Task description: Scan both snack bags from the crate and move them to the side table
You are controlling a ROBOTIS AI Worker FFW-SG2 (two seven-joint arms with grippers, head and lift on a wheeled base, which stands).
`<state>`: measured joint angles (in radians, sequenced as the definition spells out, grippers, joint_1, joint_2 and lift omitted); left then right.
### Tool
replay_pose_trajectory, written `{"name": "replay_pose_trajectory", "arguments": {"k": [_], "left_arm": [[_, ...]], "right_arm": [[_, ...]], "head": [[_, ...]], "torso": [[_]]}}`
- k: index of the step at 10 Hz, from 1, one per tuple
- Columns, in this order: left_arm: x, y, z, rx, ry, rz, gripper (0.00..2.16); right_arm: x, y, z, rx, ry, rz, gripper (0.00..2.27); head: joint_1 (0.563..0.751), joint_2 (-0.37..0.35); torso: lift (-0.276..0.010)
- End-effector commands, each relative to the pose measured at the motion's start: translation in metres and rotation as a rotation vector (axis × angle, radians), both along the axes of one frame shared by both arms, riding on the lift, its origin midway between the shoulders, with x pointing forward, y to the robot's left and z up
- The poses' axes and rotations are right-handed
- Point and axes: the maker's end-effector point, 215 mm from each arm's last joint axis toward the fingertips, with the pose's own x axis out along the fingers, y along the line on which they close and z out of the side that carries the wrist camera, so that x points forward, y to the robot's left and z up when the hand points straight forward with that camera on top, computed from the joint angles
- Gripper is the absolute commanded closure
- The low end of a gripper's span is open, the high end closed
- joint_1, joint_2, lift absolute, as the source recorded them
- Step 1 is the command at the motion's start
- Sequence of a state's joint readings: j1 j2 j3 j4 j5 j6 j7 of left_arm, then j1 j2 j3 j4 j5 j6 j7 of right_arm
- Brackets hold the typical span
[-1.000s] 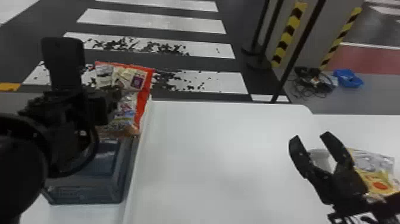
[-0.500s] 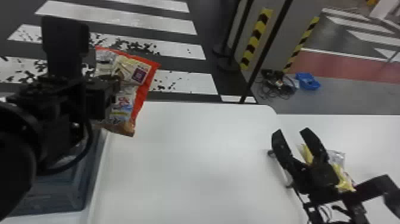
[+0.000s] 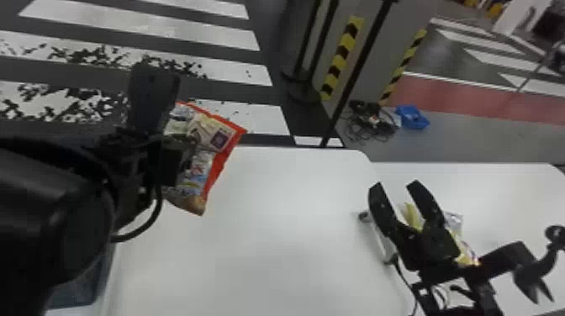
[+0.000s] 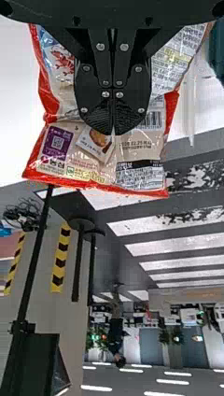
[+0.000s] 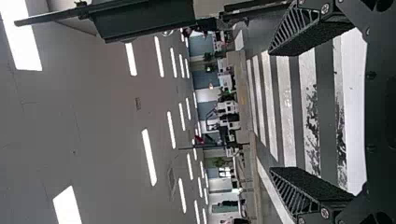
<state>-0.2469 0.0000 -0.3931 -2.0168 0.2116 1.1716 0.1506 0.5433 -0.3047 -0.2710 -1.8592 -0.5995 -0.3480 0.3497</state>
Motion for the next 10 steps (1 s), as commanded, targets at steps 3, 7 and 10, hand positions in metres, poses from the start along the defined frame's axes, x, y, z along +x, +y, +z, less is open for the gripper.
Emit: {"name": "replay_pose_trajectory", "arguments": {"k": [3,7,10], "left_arm": [[0.004,-0.060,-0.060,0.002,0.048,-0.134,2.09],[-0.026,-0.114,-0.119,-0.032,0.108,-0.284,2.09],[-0.034,-0.132,-0.143,-0.043,0.129,-0.337,2.09]], "right_arm": [[0.008,0.000,-0.003,0.006,0.014,0.003,0.12],[0.017,0.004,0.001,0.016,0.010,0.011,0.12],[0.017,0.004,0.002,0.020,0.007,0.008,0.12]], "head": [[0.695,-0.350],[0.695,-0.350],[0.695,-0.350]], "torso": [[-0.095],[-0.095],[-0.095]]}}
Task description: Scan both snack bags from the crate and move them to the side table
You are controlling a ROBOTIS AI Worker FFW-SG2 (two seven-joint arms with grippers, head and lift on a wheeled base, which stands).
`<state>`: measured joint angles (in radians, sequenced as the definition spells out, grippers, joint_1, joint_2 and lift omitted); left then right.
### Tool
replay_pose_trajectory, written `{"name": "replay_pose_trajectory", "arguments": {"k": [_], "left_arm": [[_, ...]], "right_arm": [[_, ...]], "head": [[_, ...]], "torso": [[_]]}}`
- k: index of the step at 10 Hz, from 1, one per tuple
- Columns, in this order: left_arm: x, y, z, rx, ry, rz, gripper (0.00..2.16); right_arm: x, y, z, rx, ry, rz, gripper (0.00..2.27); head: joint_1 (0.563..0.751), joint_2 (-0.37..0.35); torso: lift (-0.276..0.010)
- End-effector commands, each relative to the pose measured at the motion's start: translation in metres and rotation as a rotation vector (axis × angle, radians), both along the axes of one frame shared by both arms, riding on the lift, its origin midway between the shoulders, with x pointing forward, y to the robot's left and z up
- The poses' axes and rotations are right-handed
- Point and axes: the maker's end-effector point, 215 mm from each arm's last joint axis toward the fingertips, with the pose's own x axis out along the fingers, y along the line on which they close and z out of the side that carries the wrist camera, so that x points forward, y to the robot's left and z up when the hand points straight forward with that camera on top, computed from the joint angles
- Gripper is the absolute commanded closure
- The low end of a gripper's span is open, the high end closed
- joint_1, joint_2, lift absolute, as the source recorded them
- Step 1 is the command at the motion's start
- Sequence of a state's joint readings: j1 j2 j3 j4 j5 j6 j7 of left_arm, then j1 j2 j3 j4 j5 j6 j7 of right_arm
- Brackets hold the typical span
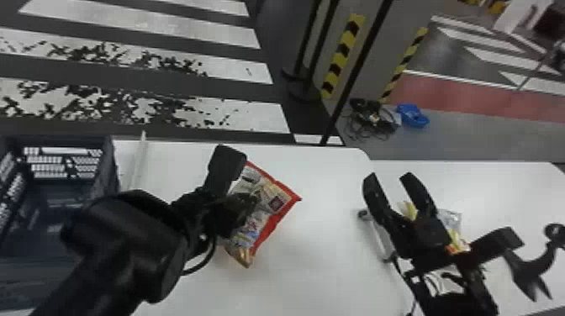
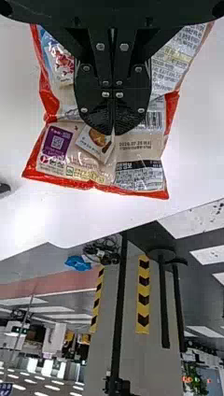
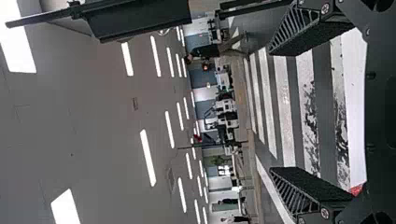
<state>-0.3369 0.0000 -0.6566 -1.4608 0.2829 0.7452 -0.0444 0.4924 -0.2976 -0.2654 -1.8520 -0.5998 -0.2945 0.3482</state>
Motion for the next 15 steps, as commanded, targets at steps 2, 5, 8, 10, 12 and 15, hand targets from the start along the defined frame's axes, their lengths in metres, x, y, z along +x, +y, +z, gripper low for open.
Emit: {"name": "replay_pose_trajectory", "arguments": {"k": [2,5,8,10,12,15], "left_arm": [[-0.003,-0.011,-0.009,-0.020,0.010,-0.025,2.09],[-0.033,-0.034,-0.019,-0.045,0.062,-0.109,2.09],[-0.072,-0.049,-0.040,-0.061,0.145,-0.183,2.09],[-0.073,-0.053,-0.036,-0.093,0.153,-0.216,2.09],[-0.059,-0.055,-0.029,-0.127,0.124,-0.216,2.09],[-0.049,-0.061,-0.014,-0.165,0.074,-0.190,0.22]], "right_arm": [[-0.001,0.002,0.000,0.007,-0.001,-0.002,0.12],[-0.001,0.002,-0.001,0.010,-0.001,-0.002,0.12],[-0.001,0.003,0.000,0.014,-0.003,-0.003,0.12],[-0.002,0.003,0.002,0.015,-0.010,-0.005,0.12],[-0.002,0.002,0.002,0.017,-0.010,-0.008,0.12],[-0.001,0.001,0.003,0.015,-0.013,-0.010,0.12]], "head": [[0.695,-0.350],[0.695,-0.350],[0.695,-0.350],[0.695,-0.350],[0.695,-0.350],[0.695,-0.350]], "torso": [[-0.095],[-0.095],[-0.095],[-0.095],[-0.095],[-0.095]]}}
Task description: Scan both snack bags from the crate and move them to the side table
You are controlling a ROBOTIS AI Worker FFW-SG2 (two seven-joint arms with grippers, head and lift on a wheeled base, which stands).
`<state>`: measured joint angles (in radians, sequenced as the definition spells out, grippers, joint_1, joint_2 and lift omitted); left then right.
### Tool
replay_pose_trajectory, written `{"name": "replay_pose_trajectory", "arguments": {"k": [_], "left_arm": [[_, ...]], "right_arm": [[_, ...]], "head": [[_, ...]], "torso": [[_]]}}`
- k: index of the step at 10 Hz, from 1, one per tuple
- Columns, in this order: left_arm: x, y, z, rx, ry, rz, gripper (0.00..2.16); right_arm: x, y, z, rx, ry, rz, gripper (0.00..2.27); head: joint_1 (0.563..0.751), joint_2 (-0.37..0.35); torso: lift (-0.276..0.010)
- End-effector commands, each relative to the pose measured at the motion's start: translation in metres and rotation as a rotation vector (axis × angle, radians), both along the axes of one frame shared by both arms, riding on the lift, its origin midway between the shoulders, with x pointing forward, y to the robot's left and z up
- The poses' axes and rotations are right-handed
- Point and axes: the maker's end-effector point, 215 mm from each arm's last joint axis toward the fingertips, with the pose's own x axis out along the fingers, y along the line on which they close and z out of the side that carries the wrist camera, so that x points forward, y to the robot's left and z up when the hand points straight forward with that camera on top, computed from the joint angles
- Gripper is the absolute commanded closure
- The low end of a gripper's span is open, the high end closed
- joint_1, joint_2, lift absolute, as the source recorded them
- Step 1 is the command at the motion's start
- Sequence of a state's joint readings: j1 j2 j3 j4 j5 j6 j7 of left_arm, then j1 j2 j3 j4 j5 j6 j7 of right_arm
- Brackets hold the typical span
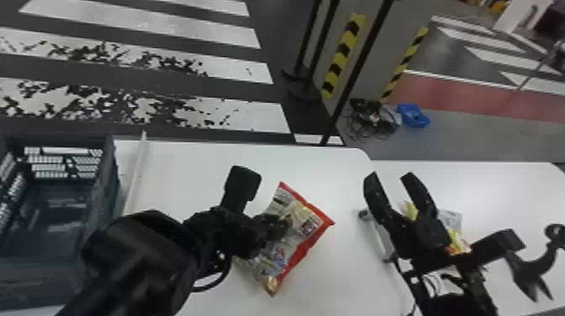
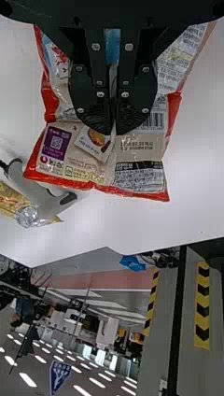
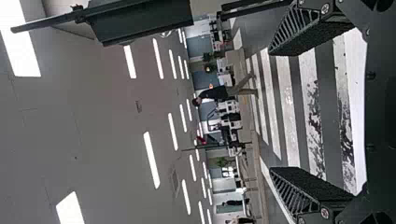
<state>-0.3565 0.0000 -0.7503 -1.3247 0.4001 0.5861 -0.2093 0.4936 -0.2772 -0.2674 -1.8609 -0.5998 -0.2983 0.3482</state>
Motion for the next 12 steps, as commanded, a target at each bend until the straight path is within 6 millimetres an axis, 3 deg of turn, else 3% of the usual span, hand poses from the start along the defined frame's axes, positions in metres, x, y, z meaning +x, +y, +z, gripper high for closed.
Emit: {"name": "replay_pose_trajectory", "arguments": {"k": [1,5,8,10,12], "left_arm": [[-0.002,-0.003,0.002,-0.005,-0.003,-0.005,0.00],[-0.019,-0.007,0.013,0.005,-0.011,-0.021,0.03],[-0.021,0.001,0.054,-0.015,-0.076,0.017,0.03],[-0.007,0.012,0.099,-0.015,-0.205,0.093,0.03],[0.017,0.056,0.130,-0.036,-0.265,0.252,0.04]], "right_arm": [[0.000,-0.001,0.001,-0.001,-0.001,-0.001,0.12],[0.001,-0.001,0.000,-0.001,0.001,-0.001,0.12],[0.000,-0.010,0.001,0.004,0.003,-0.011,0.12],[0.000,-0.009,0.001,0.002,0.004,-0.010,0.12],[0.001,-0.009,0.000,0.002,0.006,-0.010,0.12]], "head": [[0.695,-0.350],[0.695,-0.350],[0.695,-0.350],[0.695,-0.350],[0.695,-0.350]], "torso": [[-0.095],[-0.095],[-0.095],[-0.095],[-0.095]]}}
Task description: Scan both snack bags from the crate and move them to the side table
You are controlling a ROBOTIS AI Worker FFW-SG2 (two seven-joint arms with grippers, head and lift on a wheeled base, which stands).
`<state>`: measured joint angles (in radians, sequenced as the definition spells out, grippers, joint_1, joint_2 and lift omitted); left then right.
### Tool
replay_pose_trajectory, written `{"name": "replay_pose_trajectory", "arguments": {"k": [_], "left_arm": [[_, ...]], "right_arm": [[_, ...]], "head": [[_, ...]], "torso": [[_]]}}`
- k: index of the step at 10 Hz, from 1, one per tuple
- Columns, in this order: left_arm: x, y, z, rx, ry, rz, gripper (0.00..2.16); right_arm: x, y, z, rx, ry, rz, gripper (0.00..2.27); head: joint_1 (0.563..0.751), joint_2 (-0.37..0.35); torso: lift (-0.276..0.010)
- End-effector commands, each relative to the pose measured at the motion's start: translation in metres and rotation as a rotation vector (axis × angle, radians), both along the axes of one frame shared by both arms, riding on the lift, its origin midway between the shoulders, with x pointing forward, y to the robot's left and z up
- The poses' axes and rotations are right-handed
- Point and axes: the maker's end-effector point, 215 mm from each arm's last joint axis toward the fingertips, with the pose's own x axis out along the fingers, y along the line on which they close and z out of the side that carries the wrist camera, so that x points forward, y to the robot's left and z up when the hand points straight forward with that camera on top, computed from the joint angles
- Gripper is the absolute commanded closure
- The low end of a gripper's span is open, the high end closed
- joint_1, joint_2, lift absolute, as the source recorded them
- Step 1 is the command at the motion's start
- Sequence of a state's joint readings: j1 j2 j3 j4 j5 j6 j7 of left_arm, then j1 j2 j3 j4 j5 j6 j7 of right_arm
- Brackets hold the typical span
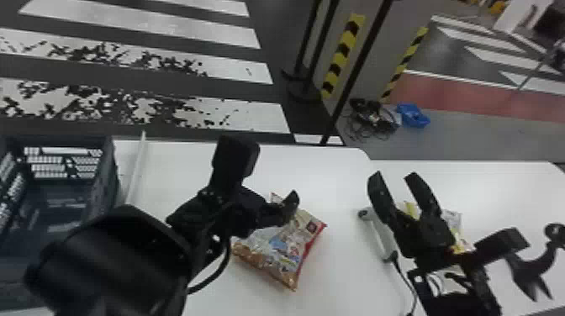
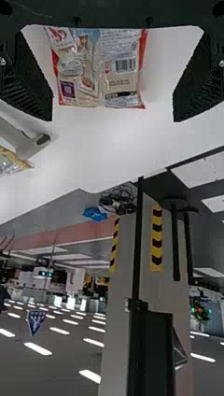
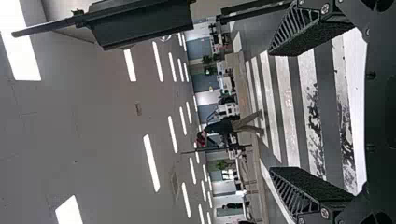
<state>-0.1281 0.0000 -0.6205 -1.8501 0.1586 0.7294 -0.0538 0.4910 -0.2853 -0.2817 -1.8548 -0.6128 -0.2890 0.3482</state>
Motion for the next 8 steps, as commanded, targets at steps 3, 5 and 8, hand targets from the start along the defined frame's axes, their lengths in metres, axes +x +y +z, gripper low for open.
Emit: {"name": "replay_pose_trajectory", "arguments": {"k": [3,5,8], "left_arm": [[0.027,0.105,0.058,-0.134,-0.116,0.236,0.04],[0.028,0.176,0.065,-0.094,-0.181,0.345,0.04],[0.003,0.278,0.053,-0.008,-0.220,0.486,0.04]], "right_arm": [[0.004,0.006,-0.007,-0.011,0.018,0.011,0.12],[0.006,0.013,-0.014,-0.007,0.034,0.022,0.12],[0.002,0.014,-0.023,-0.005,0.055,0.024,0.12]], "head": [[0.695,-0.350],[0.691,-0.350],[0.695,-0.329]], "torso": [[-0.095],[-0.095],[-0.095]]}}
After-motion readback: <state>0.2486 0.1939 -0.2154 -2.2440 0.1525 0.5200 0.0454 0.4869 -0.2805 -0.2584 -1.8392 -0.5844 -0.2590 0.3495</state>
